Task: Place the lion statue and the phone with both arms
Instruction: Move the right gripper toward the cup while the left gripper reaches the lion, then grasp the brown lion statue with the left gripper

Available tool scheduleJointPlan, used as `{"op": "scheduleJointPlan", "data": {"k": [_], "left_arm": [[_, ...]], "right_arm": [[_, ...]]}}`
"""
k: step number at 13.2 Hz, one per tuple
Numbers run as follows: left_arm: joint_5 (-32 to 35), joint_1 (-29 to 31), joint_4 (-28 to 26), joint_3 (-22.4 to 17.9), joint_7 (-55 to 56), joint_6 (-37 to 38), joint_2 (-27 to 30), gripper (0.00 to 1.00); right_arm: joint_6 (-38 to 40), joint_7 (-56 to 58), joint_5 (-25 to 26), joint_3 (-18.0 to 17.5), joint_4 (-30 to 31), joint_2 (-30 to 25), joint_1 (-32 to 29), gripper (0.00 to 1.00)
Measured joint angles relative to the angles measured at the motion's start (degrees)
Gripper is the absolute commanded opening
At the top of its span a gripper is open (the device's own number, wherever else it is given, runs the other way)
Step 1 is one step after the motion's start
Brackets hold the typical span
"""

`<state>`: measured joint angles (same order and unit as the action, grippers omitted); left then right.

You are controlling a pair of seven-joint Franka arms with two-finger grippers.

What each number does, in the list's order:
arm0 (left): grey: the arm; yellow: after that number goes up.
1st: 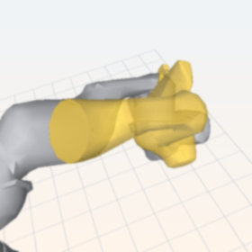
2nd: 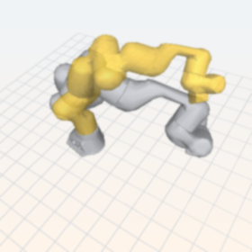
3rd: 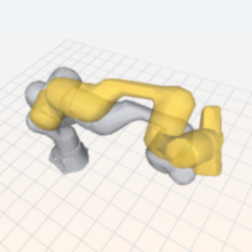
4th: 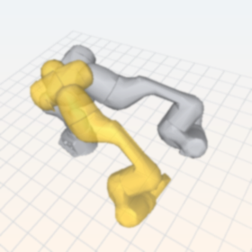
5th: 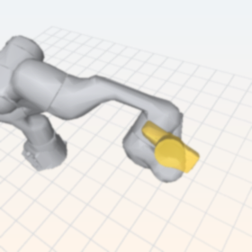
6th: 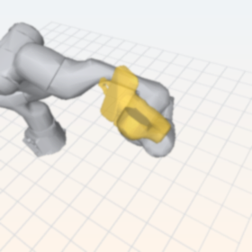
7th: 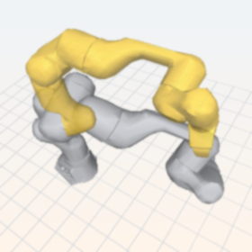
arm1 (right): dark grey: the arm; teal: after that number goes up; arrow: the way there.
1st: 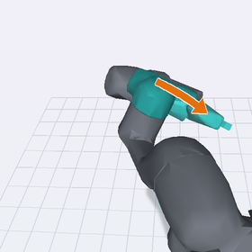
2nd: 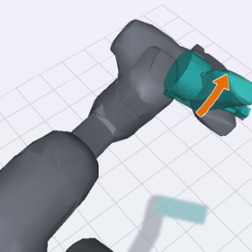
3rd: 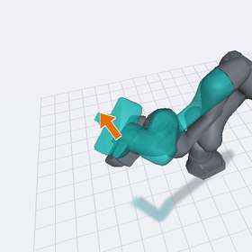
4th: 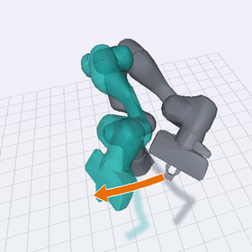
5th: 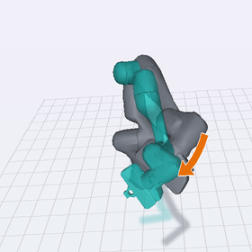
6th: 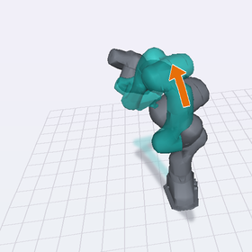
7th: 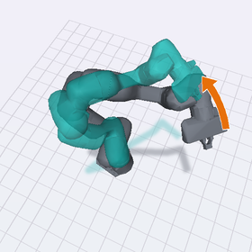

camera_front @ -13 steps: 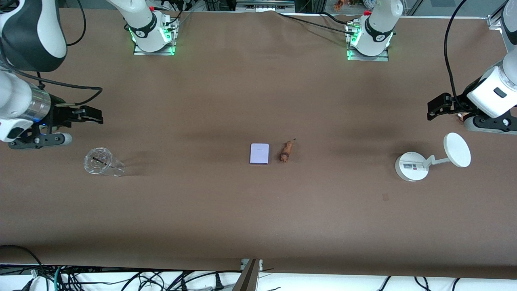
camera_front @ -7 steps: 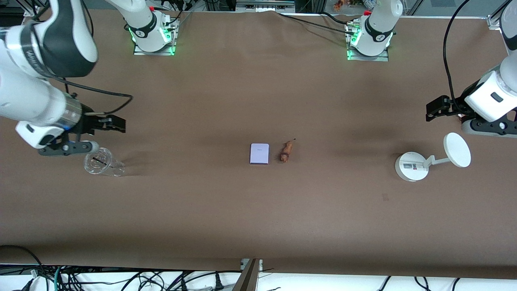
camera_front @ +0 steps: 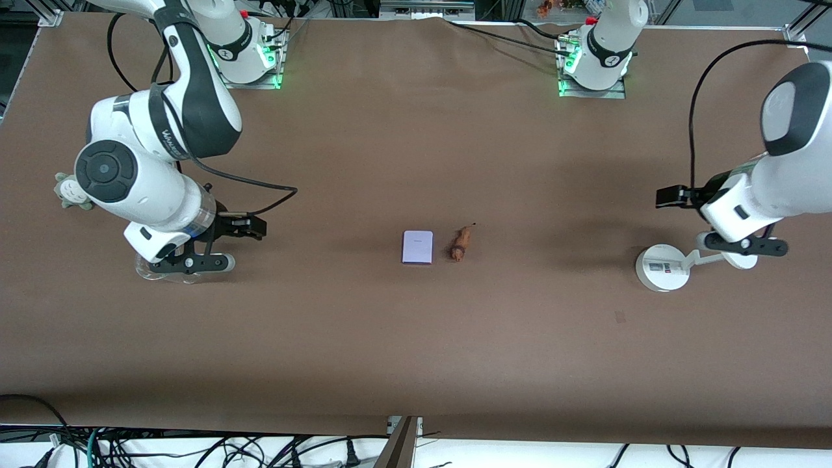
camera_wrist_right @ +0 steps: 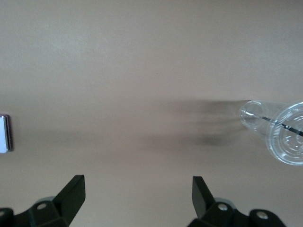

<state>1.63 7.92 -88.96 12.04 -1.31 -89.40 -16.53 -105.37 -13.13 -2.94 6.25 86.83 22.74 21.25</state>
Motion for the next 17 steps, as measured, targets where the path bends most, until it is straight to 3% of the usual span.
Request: {"op": "scheduleJointPlan", "data": {"k": [3,9,14,17], "left_arm": [[-1.55,-6.58,-0.07,0.58,2.07,-4.46,-3.0,1.0],[-1.83,-18.55,-0.45,1.16,6.16,-20.75,-12.41,1.0],[-1.62,-28.43,-2.33,1.31,22.64,-35.76,-18.43,1.0],[1.03,-30.87,-3.55,1.04,26.06,-41.58,-21.84,1.0]], "right_arm": [[-0.73,-1.84,-0.16,0.0,-0.01,0.15,0.81,1.0],[-1.92,-2.89,-0.25,-0.01,-0.01,1.16,1.72,1.0],[-5.8,-5.43,-0.3,-0.02,0.0,3.85,2.71,1.0],[-10.02,-10.17,-0.33,-0.07,0.0,6.93,5.04,1.0]]}}
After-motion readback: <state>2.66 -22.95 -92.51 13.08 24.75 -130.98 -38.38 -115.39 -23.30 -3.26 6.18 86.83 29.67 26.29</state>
